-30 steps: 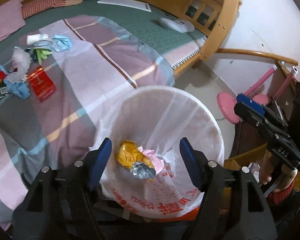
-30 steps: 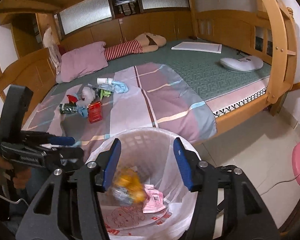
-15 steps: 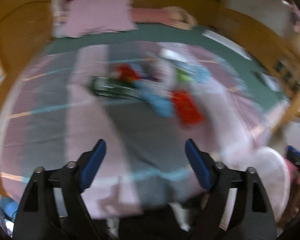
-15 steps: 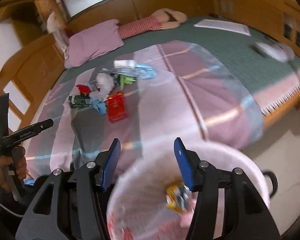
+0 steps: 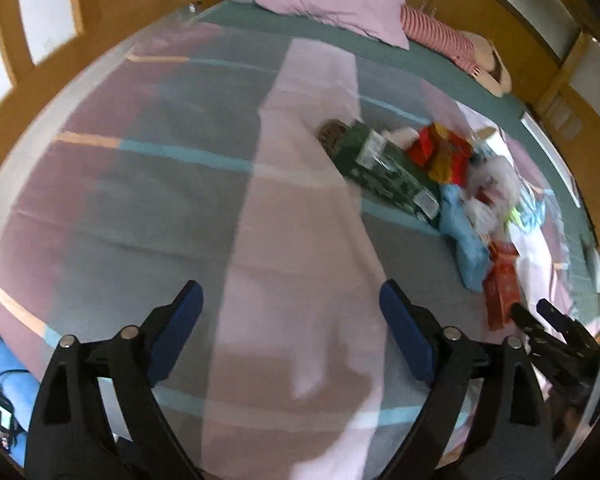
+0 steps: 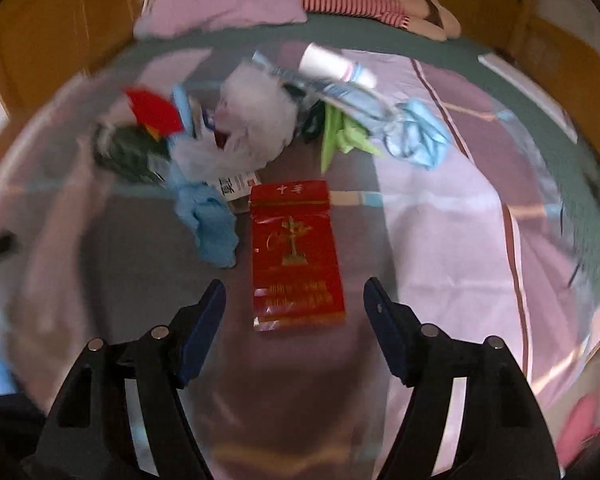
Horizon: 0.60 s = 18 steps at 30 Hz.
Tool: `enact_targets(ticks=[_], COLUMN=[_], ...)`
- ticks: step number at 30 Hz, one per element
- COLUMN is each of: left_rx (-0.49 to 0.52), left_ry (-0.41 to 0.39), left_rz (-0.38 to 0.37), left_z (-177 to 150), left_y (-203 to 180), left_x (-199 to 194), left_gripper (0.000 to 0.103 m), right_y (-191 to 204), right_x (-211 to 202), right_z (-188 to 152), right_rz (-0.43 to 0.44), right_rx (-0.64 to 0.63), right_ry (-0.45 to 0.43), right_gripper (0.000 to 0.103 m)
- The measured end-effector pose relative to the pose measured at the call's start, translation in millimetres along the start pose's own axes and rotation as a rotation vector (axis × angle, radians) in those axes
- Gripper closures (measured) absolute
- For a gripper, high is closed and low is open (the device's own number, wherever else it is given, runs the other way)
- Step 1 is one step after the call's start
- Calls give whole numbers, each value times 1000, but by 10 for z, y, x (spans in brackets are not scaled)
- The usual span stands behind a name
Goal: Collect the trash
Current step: 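Grasp the red FILTER KINGS cigarette box with the right gripper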
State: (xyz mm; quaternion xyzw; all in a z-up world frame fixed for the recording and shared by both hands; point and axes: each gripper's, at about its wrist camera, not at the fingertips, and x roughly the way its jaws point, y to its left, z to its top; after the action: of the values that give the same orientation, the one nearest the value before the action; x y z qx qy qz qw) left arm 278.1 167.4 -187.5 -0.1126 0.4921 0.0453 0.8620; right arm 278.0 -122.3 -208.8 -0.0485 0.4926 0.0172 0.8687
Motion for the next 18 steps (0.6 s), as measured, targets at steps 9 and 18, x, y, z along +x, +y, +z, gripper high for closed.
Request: enact_targets(ticks=[9,18], left_rx=[3,-27], left_ry=[18,21], left_rz=[12,23], left_z=[45,7], left_y=[125,188], left_x=[24,27], left_gripper=[11,11], right_y=[116,63], right_x=[388,334], right_z=[90,-16], right_rz=[-102,36], right_rx=[-65,14], right_ry=[22,33], right_gripper=[30,79])
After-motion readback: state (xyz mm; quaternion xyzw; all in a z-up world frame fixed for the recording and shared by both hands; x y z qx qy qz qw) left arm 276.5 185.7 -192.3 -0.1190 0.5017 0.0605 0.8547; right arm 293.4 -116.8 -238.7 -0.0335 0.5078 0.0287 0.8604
